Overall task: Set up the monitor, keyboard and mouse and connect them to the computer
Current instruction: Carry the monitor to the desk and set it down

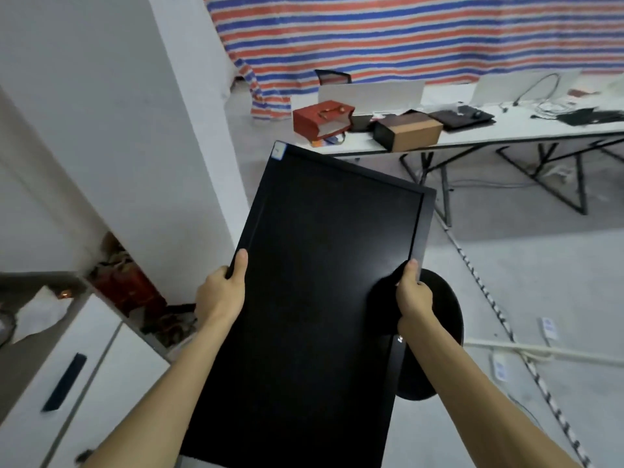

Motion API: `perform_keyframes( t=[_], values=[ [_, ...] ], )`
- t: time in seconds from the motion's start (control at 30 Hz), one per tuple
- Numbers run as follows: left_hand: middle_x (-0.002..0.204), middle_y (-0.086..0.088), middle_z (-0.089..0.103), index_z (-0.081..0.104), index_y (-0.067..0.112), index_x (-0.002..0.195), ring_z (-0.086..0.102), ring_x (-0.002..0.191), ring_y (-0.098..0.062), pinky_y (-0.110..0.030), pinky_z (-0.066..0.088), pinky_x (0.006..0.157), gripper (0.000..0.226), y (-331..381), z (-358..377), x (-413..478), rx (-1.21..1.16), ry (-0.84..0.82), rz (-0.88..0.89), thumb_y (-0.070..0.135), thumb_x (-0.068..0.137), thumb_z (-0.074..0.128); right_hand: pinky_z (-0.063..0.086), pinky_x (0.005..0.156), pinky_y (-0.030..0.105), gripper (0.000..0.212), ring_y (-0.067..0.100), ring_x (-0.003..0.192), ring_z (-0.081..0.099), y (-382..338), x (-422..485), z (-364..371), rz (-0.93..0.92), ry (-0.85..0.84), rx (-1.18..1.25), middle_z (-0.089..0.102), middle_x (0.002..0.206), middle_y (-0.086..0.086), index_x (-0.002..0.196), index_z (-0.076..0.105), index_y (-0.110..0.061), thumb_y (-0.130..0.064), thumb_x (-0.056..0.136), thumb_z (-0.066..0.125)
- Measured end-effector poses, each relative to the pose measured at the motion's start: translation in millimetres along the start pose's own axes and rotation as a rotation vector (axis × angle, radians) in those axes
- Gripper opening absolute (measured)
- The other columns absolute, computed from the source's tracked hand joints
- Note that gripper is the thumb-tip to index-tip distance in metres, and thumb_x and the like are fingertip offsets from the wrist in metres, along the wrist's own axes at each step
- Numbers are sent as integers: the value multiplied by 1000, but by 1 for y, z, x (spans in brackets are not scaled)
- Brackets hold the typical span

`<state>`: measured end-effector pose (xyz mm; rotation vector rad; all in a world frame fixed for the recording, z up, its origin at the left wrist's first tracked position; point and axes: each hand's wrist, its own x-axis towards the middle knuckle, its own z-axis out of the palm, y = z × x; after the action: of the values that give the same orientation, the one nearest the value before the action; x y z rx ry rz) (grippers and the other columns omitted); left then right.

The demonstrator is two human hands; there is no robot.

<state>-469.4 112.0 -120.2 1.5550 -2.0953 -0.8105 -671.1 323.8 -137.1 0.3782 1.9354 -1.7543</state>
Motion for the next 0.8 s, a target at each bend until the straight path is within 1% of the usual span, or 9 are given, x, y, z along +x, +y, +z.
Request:
perform_keyframes(
  t=[0.1,0.2,0.27,0.37,0.5,0.6,0.67,0.73,0.8],
  values=[
    [79,-5,61,62,13,81,60,80,-27,-43,50,79,74,28,49,-14,-20,-44,-19,75,92,24,47,94,42,77,34,118,56,-11,32,-43,9,16,-17,57,133,14,139,48,-5,-67,94,42],
    [101,-10,68,68,10,106,63,96,-30,-47,51,89,84,64,96,-22,-43,-100,-67,79,89,23,49,92,41,72,30,113,58,-29,66,-84,1,48,-25,59,127,11,136,50,-6,-64,94,45],
    [115,-11,67,66,12,118,62,106,-32,-50,49,96,86,92,125,-26,-53,-148,-74,80,88,23,50,89,41,72,29,111,58,-41,91,-108,-5,73,-22,59,125,10,136,50,-6,-64,94,45],
    [130,-10,62,58,13,135,58,118,-32,-47,46,103,83,129,164,-24,-103,-196,-57,77,91,27,48,94,42,74,31,119,55,-59,125,-135,0,118,-16,55,133,10,144,43,-7,-64,95,44],
    [130,-11,61,58,14,132,59,118,-32,-48,45,102,79,195,224,-10,-87,-239,-31,75,92,29,45,103,45,75,32,126,50,-92,179,-169,2,184,9,49,142,11,149,34,-7,-61,98,41],
    [113,-11,68,65,12,117,64,101,-30,-52,52,94,94,243,273,9,-96,-286,9,87,81,20,45,102,45,76,33,127,50,-119,228,-190,1,236,28,49,144,11,151,34,-7,-62,98,40],
    [107,-6,67,64,10,118,63,97,-26,-46,51,92,93,280,301,21,-116,-307,40,85,84,21,45,100,44,76,33,126,50,-143,257,-203,-14,266,37,49,144,12,150,34,-7,-61,98,39],
    [112,-6,66,63,10,123,62,100,-25,-43,50,93,87,324,334,34,-114,-335,84,79,89,24,44,100,44,75,33,127,50,-170,290,-218,-34,313,47,49,144,12,151,33,-7,-60,99,38],
    [122,-10,66,62,10,127,63,106,-29,-42,50,94,87,361,364,44,-125,-369,127,79,90,23,44,103,45,76,33,129,49,-196,320,-232,-53,362,48,48,145,11,151,33,-7,-61,99,38]
  ],
)
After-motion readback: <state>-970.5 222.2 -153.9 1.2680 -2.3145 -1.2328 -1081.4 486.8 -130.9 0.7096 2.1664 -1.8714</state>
